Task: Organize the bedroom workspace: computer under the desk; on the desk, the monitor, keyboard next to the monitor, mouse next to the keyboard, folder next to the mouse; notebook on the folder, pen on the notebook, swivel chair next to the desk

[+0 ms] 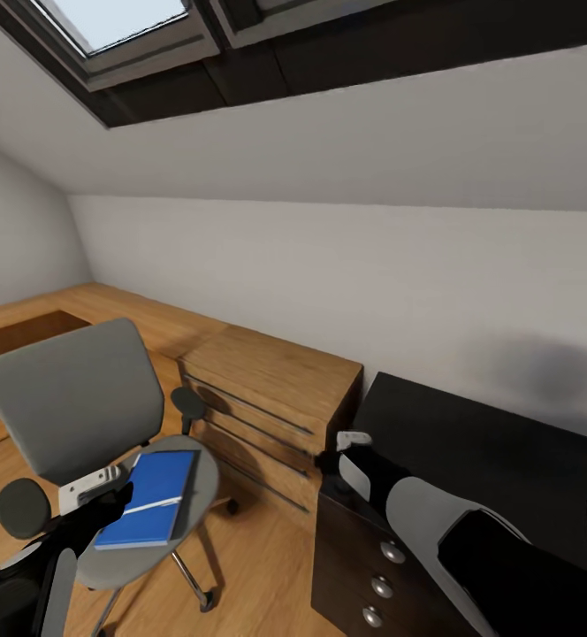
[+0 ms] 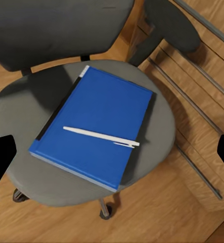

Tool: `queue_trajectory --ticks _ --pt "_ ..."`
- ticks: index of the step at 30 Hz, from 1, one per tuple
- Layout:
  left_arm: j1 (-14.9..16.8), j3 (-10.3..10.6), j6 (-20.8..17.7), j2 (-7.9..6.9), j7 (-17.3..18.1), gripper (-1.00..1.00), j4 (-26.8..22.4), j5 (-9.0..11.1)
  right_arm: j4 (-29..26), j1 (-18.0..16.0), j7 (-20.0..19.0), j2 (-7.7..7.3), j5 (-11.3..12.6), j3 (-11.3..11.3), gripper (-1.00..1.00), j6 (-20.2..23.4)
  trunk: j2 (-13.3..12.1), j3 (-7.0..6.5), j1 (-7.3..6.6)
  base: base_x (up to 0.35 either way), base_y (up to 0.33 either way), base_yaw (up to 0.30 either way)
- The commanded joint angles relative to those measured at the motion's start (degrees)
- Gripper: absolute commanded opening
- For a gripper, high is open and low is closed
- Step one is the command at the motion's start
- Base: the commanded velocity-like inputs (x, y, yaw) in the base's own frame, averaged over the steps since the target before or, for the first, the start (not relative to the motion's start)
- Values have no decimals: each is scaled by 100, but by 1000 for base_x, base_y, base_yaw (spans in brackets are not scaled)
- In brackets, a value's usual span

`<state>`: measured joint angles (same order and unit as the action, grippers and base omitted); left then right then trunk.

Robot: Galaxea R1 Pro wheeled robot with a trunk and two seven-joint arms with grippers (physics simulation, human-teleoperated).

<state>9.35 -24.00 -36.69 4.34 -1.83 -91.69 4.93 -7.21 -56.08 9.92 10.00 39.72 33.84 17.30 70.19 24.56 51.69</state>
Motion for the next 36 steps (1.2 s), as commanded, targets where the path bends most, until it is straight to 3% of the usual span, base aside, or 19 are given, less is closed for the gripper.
queue_trajectory --ticks 1,9,19,25,36 --pt "5 -8 -31 1 -19 100 -7 52 -8 -5 102 0 92 -28 100 77 6 7 1 0 0 1" --pt "5 -9 -31 5 -19 100 5 52 -15 -7 396 0 210 -170 100 156 6 7 1 0 0 0" --pt "5 -3 -31 6 -21 100 10 52 -17 -5 672 0 216 -176 100 149 6 7 1 0 0 0" --pt "5 -8 -31 6 -19 100 10 52 -17 -7 1037 0 229 -183 100 172 6 7 1 0 0 0" --pt "5 -8 -31 6 -20 100 10 52 -17 -6 1160 0 238 -183 100 177 6 7 1 0 0 0"
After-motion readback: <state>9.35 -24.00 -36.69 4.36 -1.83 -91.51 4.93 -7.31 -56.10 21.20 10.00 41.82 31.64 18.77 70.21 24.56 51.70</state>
